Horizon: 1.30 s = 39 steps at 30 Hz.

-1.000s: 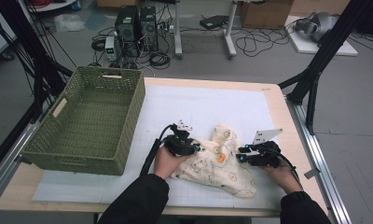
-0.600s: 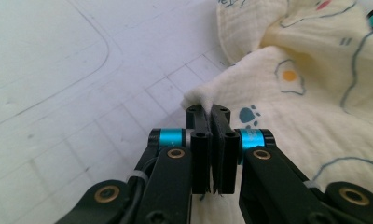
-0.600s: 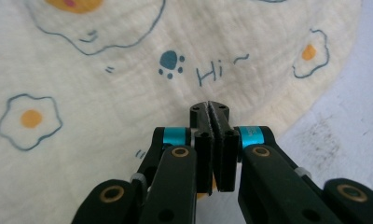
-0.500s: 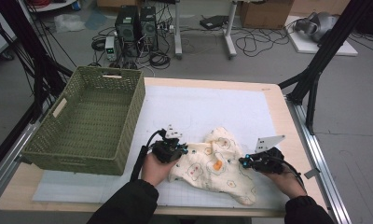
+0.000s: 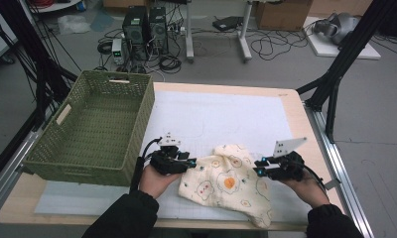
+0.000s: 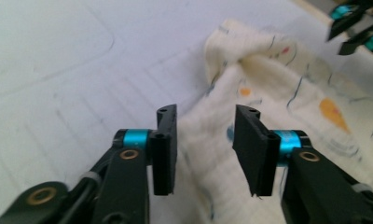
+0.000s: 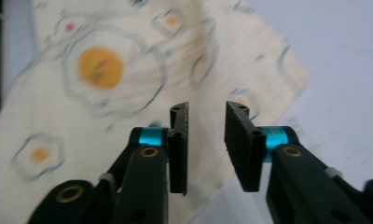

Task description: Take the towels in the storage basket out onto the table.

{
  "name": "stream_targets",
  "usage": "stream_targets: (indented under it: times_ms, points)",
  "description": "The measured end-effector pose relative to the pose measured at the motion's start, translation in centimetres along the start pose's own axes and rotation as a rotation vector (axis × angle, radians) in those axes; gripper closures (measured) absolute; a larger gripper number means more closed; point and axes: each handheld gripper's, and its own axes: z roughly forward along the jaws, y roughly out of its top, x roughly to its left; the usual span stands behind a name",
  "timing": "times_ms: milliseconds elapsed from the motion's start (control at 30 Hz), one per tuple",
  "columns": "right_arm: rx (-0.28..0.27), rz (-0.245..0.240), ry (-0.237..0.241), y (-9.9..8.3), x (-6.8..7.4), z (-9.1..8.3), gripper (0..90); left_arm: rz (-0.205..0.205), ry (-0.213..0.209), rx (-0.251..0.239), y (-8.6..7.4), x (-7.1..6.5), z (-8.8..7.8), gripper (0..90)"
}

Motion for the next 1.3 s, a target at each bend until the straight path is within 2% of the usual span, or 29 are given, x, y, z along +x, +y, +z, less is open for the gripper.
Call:
stream_targets:
  times_ms: [67, 167, 300, 400, 433, 467, 500, 533, 600, 667, 800, 933, 1000, 1033, 1067, 1100, 1133, 1167, 1200, 1233, 1267, 1300]
  points:
    - [-0.006, 0.026, -0.005, 0.8, -1.1, 0.6, 65.3, -0.003, 0.003, 0.003, 0.5, 0.1, 0.9, 53.4]
    - [0.006, 0.037, -0.023, 1.3, -2.3, 2.1, 63.9, -0.028, -0.001, 0.038, 0.4, 0.6, 2.4, 55.7]
    - [0.046, 0.057, -0.06, 1.3, -3.6, 4.1, 68.2, -0.03, -0.019, 0.102, -0.1, 1.1, 3.7, 73.5]
    - [0.071, 0.068, -0.042, 1.1, -4.0, 5.6, 69.4, -0.009, -0.034, 0.134, -0.4, 0.9, 4.1, 85.6]
    - [0.07, 0.061, -0.045, 1.1, -4.0, 6.0, 72.2, -0.006, -0.033, 0.144, -0.4, 0.9, 4.2, 86.9]
    - [0.061, 0.071, -0.046, 1.0, -4.0, 6.0, 79.1, -0.012, -0.04, 0.15, -0.5, 0.9, 4.2, 87.7]
    - [0.063, 0.077, -0.027, 1.0, -4.1, 6.0, 86.9, -0.01, -0.04, 0.155, -0.5, 0.8, 4.2, 88.2]
    - [0.064, 0.077, -0.018, 1.0, -4.1, 6.0, 88.7, -0.007, -0.032, 0.152, -0.5, 0.8, 4.1, 88.4]
    - [0.082, 0.064, -0.03, 1.3, -3.9, 5.9, 89.3, -0.016, -0.018, 0.116, -0.3, 0.7, 3.5, 88.6]
    - [0.091, 0.043, -0.064, 1.4, -3.7, 5.4, 89.6, -0.019, -0.004, 0.069, 0.0, 0.7, 2.7, 88.7]
    - [0.04, 0.063, -0.126, 1.6, -4.0, 2.9, 89.6, -0.026, 0.027, -0.003, 0.4, 0.6, 1.3, 88.7]
    - [-0.003, 0.051, -0.178, 2.4, -4.0, 0.5, 89.6, -0.01, 0.1, -0.102, 1.0, 0.2, -0.3, 88.7]
    - [-0.03, 0.04, -0.202, 2.7, -3.9, -0.3, 89.6, -0.01, 0.124, -0.156, 1.2, 0.1, -1.0, 88.6]
    - [-0.032, 0.043, -0.216, 2.8, -3.9, -0.5, 89.6, -0.01, 0.125, -0.162, 1.2, 0.1, -1.1, 88.5]
    - [-0.029, 0.046, -0.222, 2.7, -4.0, -0.6, 89.6, -0.011, 0.123, -0.14, 1.1, 0.2, -0.8, 88.5]
    - [-0.015, 0.061, -0.231, 2.4, -4.1, -0.5, 89.6, -0.01, 0.112, -0.098, 1.0, 0.3, -0.5, 87.9]
    - [-0.004, 0.073, -0.235, 2.1, -4.3, -0.2, 89.2, -0.018, 0.081, -0.066, 0.6, 0.4, 0.0, 86.4]
    - [0.023, 0.102, -0.213, 1.7, -4.6, 0.3, 88.8, -0.034, 0.037, -0.025, 0.3, 0.6, 0.5, 81.9]
    - [0.059, 0.109, -0.202, 1.4, -4.8, 0.9, 88.4, -0.043, 0.018, 0.014, 0.1, 0.8, 0.9, 78.4]
    - [0.086, 0.095, -0.222, 1.1, -4.7, 1.3, 85.8, -0.039, 0.013, 0.027, 0.0, 0.8, 1.1, 73.2]
    - [0.086, 0.096, -0.227, 0.8, -4.8, 1.6, 81.3, -0.044, -0.006, 0.022, -0.1, 1.0, 1.1, 69.7]
    - [0.068, 0.12, -0.222, 0.5, -4.9, 1.8, 73.5, -0.058, -0.008, -0.003, 0.0, 1.1, 1.1, 69.2]
